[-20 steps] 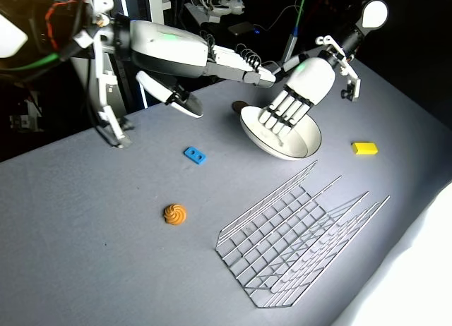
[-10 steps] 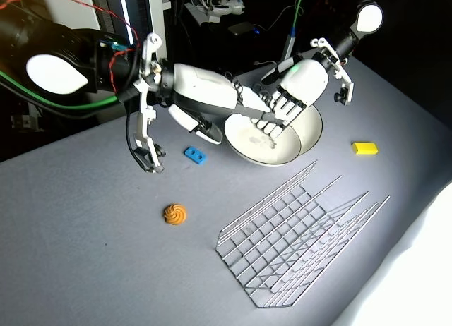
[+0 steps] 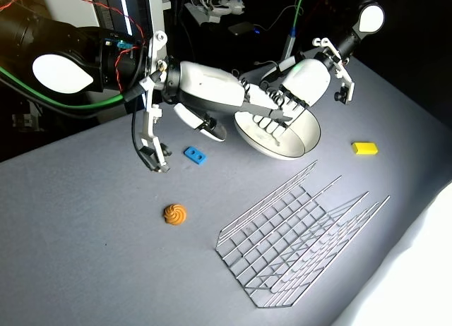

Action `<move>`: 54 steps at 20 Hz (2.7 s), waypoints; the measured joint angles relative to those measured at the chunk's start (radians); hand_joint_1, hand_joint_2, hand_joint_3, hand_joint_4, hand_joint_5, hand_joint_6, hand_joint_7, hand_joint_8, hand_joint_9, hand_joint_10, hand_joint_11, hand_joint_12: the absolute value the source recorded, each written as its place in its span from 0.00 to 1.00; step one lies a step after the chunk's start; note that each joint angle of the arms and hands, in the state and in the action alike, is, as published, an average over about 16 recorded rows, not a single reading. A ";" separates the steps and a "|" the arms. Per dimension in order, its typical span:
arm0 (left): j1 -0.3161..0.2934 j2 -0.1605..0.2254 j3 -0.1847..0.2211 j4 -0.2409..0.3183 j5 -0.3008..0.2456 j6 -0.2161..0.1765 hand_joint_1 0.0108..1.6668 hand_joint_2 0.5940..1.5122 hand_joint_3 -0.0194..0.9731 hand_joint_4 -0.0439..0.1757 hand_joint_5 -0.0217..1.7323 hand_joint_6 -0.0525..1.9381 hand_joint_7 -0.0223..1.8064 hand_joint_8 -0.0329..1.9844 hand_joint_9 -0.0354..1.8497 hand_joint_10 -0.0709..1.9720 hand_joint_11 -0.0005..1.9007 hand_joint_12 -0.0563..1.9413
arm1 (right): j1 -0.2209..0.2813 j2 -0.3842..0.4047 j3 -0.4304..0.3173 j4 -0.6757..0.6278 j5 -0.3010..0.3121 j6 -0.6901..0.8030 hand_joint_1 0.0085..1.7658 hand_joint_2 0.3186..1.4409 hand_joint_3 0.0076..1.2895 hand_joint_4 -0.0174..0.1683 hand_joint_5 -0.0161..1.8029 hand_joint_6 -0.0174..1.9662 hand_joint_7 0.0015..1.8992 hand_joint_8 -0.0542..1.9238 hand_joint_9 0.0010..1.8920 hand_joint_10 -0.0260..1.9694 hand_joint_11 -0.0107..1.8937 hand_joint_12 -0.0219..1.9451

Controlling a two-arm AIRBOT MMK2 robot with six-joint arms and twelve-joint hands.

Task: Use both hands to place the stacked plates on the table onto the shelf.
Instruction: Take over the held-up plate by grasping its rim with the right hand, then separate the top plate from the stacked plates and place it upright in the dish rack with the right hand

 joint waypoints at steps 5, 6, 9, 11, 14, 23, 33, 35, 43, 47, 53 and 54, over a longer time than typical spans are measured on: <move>0.009 0.000 0.010 -0.015 -0.005 -0.002 0.01 0.55 0.04 0.18 0.01 0.02 0.01 0.01 0.01 0.03 0.01 0.02 | -0.019 -0.063 0.043 0.005 -0.001 -0.005 0.65 0.66 0.00 0.13 0.02 0.02 0.01 0.03 0.01 0.02 0.02 0.01; 0.011 0.000 0.012 -0.017 -0.005 -0.002 0.01 0.55 0.04 0.18 0.01 0.02 0.01 0.01 0.01 0.03 0.01 0.02 | -0.022 -0.080 0.054 0.006 -0.001 -0.006 0.64 0.66 0.00 0.13 0.02 0.02 0.01 0.03 0.01 0.02 0.02 0.01; 0.014 0.000 0.017 -0.023 -0.008 -0.003 0.01 0.55 0.04 0.19 0.01 0.02 0.01 0.01 0.01 0.03 0.01 0.02 | -0.028 -0.134 0.095 0.006 0.000 -0.012 0.62 0.64 0.00 0.13 0.02 0.02 0.01 0.03 0.01 0.02 0.02 0.01; 0.015 0.000 0.019 -0.026 -0.008 -0.005 0.01 0.54 0.04 0.19 0.01 0.02 0.01 0.01 0.01 0.03 0.01 0.02 | -0.029 -0.172 0.127 0.006 0.003 -0.017 0.61 0.63 0.00 0.13 0.02 0.02 0.01 0.03 0.01 0.02 0.02 0.01; 0.016 0.000 0.022 -0.028 -0.009 -0.007 0.01 0.54 0.04 0.19 0.01 0.02 0.01 0.01 0.01 0.03 0.01 0.02 | -0.029 -0.227 0.175 0.007 0.007 -0.025 0.61 0.63 0.00 0.13 0.02 0.02 0.01 0.03 0.01 0.02 0.02 0.01; 0.016 -0.003 0.026 -0.031 -0.011 -0.019 0.01 0.55 0.04 0.19 0.02 0.02 0.01 0.01 0.01 0.03 0.01 0.02 | -0.027 -0.345 0.289 0.007 0.022 -0.042 0.61 0.70 0.00 0.13 0.08 0.02 0.06 0.03 0.05 0.02 0.02 0.18; 0.010 -0.004 0.030 -0.031 -0.015 -0.030 0.01 0.55 0.04 0.18 0.02 0.02 0.01 0.01 0.01 0.03 0.01 0.02 | -0.023 -0.381 0.323 -0.004 0.054 -0.056 0.61 0.74 0.00 0.10 0.30 0.14 0.28 0.21 0.27 0.29 0.13 0.69; 0.004 -0.001 0.030 -0.030 -0.015 -0.032 0.01 0.55 0.04 0.18 0.02 0.03 0.01 0.01 0.01 0.03 0.01 0.02 | -0.023 -0.382 0.323 -0.006 0.061 -0.058 0.60 0.73 0.00 0.09 0.33 0.19 0.32 0.31 0.32 0.38 0.16 0.77; -0.043 0.034 0.030 -0.031 -0.017 -0.053 0.01 0.56 0.04 0.19 0.02 0.03 0.02 0.02 0.02 0.04 0.01 0.03 | -0.019 -0.382 0.323 -0.009 0.081 -0.066 0.61 0.68 0.00 0.05 0.37 0.38 0.40 0.68 0.38 0.73 0.28 0.91; -0.069 0.068 0.030 -0.029 -0.023 -0.064 0.01 0.56 0.04 0.19 0.02 0.04 0.02 0.02 0.03 0.04 0.01 0.03 | -0.012 -0.379 0.318 -0.004 0.083 -0.067 0.61 0.68 0.00 0.06 0.38 0.41 0.42 0.78 0.38 0.78 0.29 0.93; -0.099 0.124 0.037 -0.020 -0.044 -0.078 0.01 0.57 0.04 0.20 0.02 0.04 0.03 0.02 0.03 0.04 0.01 0.03 | 0.008 -0.365 0.290 0.001 0.085 -0.082 0.63 0.68 0.00 0.07 0.40 0.42 0.43 0.79 0.38 0.79 0.30 0.94; -0.101 0.132 0.040 -0.016 -0.048 -0.080 0.01 0.57 0.04 0.20 0.02 0.04 0.03 0.02 0.03 0.04 0.01 0.03 | 0.013 -0.361 0.282 0.002 0.086 -0.087 0.63 0.68 0.00 0.08 0.40 0.42 0.43 0.79 0.38 0.79 0.30 0.93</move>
